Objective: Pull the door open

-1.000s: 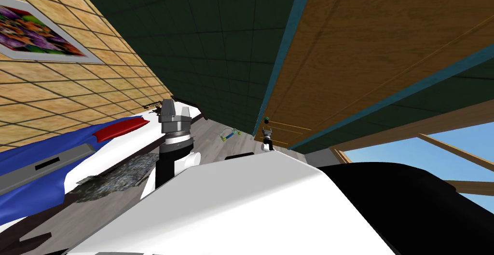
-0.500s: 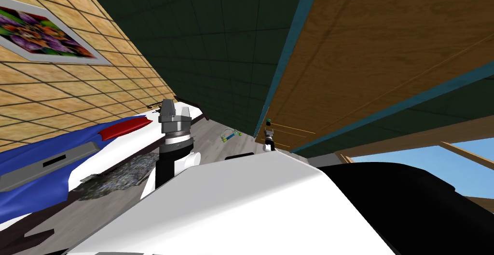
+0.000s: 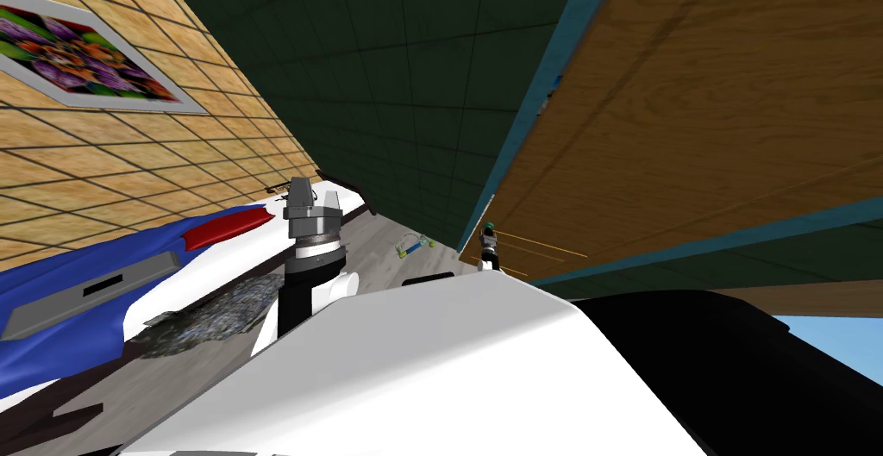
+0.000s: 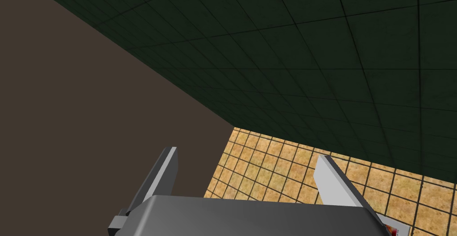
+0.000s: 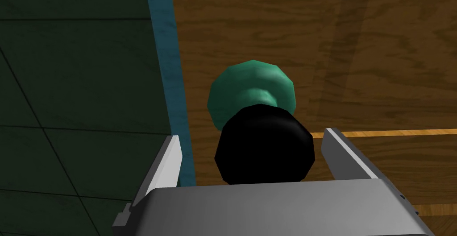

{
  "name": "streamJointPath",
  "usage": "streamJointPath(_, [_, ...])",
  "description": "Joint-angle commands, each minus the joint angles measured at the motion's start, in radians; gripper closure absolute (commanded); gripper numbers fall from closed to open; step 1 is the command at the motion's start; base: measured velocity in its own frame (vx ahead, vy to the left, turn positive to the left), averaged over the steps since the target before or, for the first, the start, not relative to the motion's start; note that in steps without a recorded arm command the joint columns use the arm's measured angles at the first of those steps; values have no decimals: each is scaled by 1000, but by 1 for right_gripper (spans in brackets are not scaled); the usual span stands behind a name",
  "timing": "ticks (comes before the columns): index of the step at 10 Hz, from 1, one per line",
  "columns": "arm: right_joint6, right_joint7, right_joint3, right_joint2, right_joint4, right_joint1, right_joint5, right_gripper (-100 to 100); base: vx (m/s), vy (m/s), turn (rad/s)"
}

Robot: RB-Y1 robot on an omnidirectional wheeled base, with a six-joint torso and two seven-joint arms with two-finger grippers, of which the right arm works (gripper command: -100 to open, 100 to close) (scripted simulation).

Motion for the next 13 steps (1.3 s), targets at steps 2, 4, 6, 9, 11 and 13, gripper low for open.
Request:
streamJointPath(2, [-8,-11,1,-6,19,-7,0,-100,37,-13,-8])
streamJointPath(4, [-8,-11,1,-6,19,-7,0,100,-2,-4,-3])
streamJointPath(6, [-8,-11,1,-6,19,-7,0,100,-4,0,4])
streamJointPath(9, [-8,-32,18,-16,15,0,9,100,-45,-10,31])
streamJointPath(11, [-8,-50,34,-24,10,5,17,100,-209,-24,102])
streamJointPath(13, [-9,-85,65,-39,0,14,32,100,-238,-22,111])
